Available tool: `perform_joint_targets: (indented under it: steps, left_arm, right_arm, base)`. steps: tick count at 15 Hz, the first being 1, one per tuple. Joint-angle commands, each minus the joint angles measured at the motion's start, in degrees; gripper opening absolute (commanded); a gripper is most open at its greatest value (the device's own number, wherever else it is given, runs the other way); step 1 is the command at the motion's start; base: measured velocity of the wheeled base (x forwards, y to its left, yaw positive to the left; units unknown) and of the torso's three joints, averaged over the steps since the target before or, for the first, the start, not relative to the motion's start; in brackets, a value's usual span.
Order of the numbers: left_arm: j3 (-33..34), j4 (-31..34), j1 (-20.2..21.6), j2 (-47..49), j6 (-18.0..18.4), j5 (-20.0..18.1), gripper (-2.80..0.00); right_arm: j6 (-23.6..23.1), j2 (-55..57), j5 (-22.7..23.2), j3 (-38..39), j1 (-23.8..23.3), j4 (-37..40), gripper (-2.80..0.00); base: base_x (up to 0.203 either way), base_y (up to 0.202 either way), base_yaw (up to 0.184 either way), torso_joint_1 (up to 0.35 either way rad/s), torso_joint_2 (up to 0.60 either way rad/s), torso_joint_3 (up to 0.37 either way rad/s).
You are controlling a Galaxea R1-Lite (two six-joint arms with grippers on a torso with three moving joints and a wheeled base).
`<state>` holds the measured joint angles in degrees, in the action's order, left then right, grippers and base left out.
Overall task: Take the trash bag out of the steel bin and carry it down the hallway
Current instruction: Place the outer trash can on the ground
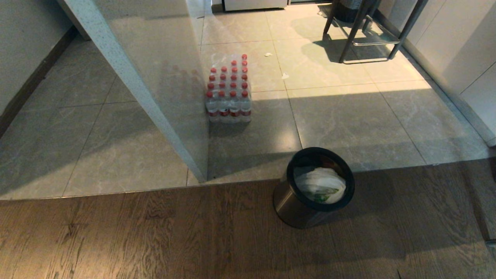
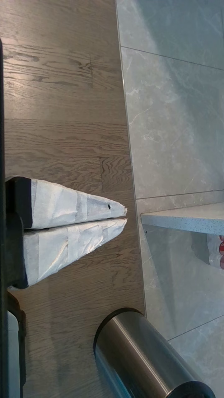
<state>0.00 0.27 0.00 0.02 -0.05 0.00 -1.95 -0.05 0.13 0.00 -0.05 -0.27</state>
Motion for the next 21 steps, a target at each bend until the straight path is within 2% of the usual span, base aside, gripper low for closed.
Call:
perform_joint_targets:
  steps: [1,4,5,7,10,12,14,17,19,21]
  left_arm:
    - [0.00,0.00,0.00,-0.02,-0.04,0.04,-2.80]
    - [0.00,0.00,0.00,-0.02,-0.04,0.09,-2.80]
    - [0.00,0.00,0.00,-0.02,-0.04,0.05,-2.80]
    - [0.00,0.00,0.00,-0.02,-0.04,0.03,-2.80]
    - [0.00,0.00,0.00,-0.02,-0.04,0.00,-2.80]
    - [0.00,0.00,0.00,-0.02,-0.04,0.05,-2.80]
    - [0.00,0.00,0.00,-0.02,-0.04,0.08,-2.80]
    - [0.00,0.00,0.00,-0.02,-0.04,0.00,-2.80]
    - [0.00,0.00,0.00,-0.02,-0.04,0.09,-2.80]
    - [0.00,0.00,0.00,-0.02,-0.04,0.00,-2.80]
  right_arm:
    - [-0.64,0.00,0.35,0.00,-0.04,-0.07,-2.80]
    - [-0.77,0.10,-0.01,-1.73,-0.04,1.18,-2.80]
    - [-0.77,0.77,0.03,-5.42,-0.04,1.82,-2.80]
    - [-0.76,7.05,-0.03,-19.75,-0.33,6.19,-2.80]
    - [0.30,27.74,0.38,-45.47,-0.97,21.82,-2.80]
    - [1.39,41.67,1.64,-54.55,-0.70,31.63,-2.80]
    - [1.97,52.50,2.53,-58.50,-0.10,37.19,-2.80]
    - [2.17,70.80,2.29,-61.52,2.28,36.61,-2.80]
    - [1.91,82.34,2.07,-62.96,4.95,31.05,-2.80]
    - [1.16,93.24,1.67,-64.14,9.26,22.04,-2.80]
  base:
    - [0.000,0.000,0.000,0.000,0.00,0.000]
    - [0.000,0.000,0.000,0.000,0.00,0.000]
    - [0.000,0.000,0.000,0.000,0.00,0.000]
    - [0.000,0.000,0.000,0.000,0.00,0.000]
    - [0.000,0.000,0.000,0.000,0.00,0.000]
    - [0.000,0.000,0.000,0.000,0.00,0.000]
    - [0.000,0.000,0.000,0.000,0.00,0.000]
    - [0.000,0.000,0.000,0.000,0.00,0.000]
    - [0.000,0.000,0.000,0.000,0.00,0.000]
    - [0.000,0.000,0.000,0.000,0.00,0.000]
